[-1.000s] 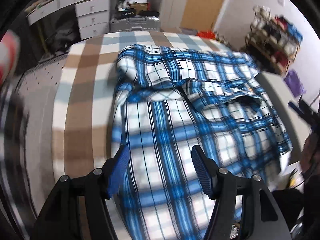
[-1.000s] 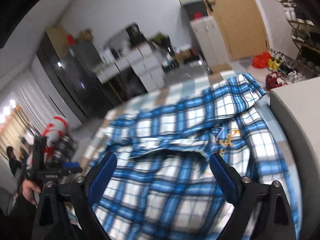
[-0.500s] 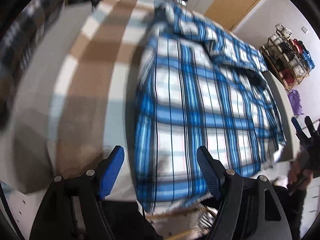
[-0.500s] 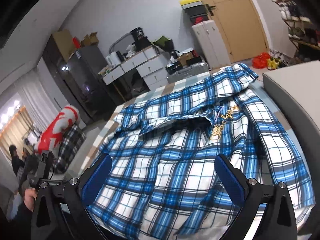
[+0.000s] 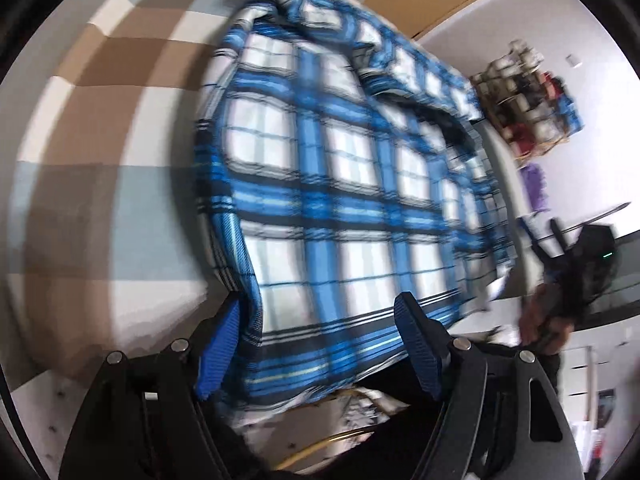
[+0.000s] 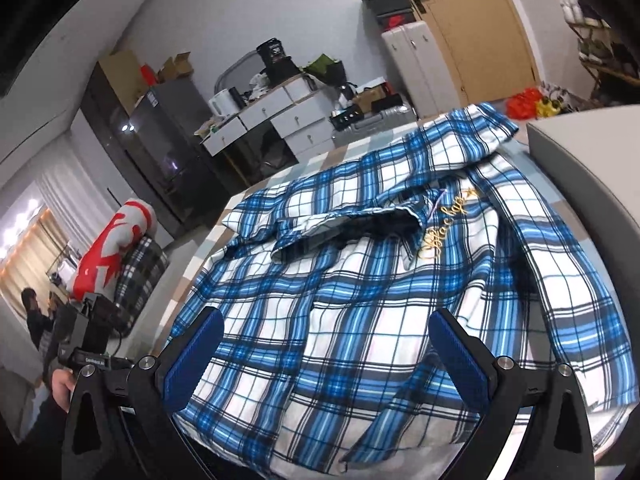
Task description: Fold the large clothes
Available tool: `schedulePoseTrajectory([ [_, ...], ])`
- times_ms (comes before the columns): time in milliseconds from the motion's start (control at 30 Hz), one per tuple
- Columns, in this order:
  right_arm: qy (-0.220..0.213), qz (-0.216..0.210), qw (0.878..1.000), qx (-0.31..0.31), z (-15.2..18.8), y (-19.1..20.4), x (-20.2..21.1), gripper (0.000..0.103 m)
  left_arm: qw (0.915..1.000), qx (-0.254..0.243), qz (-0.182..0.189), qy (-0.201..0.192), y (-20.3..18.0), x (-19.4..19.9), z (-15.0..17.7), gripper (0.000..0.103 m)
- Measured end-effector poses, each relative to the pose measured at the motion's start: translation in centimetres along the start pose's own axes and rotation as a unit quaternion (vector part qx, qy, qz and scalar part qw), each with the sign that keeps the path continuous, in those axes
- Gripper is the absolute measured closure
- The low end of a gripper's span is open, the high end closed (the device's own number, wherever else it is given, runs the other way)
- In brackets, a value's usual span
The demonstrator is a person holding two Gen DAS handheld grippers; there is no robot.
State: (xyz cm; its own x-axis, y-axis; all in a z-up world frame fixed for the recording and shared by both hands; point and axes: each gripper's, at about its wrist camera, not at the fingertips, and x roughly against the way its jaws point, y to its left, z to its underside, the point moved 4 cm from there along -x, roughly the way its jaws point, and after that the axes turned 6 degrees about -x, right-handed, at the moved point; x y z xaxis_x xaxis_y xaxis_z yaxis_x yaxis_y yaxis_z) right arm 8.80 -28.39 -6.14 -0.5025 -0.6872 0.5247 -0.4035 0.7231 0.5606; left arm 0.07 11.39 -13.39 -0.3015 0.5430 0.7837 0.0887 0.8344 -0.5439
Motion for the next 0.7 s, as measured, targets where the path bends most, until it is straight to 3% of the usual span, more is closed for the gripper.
schedulePoseTrajectory([
  [133, 0.002, -0.001, 1.000, -0.003, 0.1, -0.1, 0.0, 0.000, 0.9984, -0.025, 0.048, -0.018, -2.0, 0.0, -0.3, 0.032],
  [267, 0.009, 0.002, 1.000, 0.005, 0.4, 0.2, -0.3, 0.000, 0.9964, -0.075, 0.040, 0.009, -2.9, -0.3, 0.6, 0.032],
  [367, 0.014, 0.005, 1.000, 0.014, 0.6, 0.6, -0.6, 0.000, 0.9959, -0.081, 0.038, 0.014, -2.8, 0.2, 1.1, 0.032],
  [533, 0.016, 0.004, 1.000, 0.020, 0.8, 1.0, -0.7, 0.000, 0.9898, -0.107, 0.093, 0.008, -4.1, 1.4, 1.5, 0.032],
  [700, 0.033, -0.009, 0.998, 0.060, 2.0, 2.7, -0.9, 0.000, 0.9909, -0.111, 0.076, 0.006, -4.8, 0.5, 0.8, 0.031],
])
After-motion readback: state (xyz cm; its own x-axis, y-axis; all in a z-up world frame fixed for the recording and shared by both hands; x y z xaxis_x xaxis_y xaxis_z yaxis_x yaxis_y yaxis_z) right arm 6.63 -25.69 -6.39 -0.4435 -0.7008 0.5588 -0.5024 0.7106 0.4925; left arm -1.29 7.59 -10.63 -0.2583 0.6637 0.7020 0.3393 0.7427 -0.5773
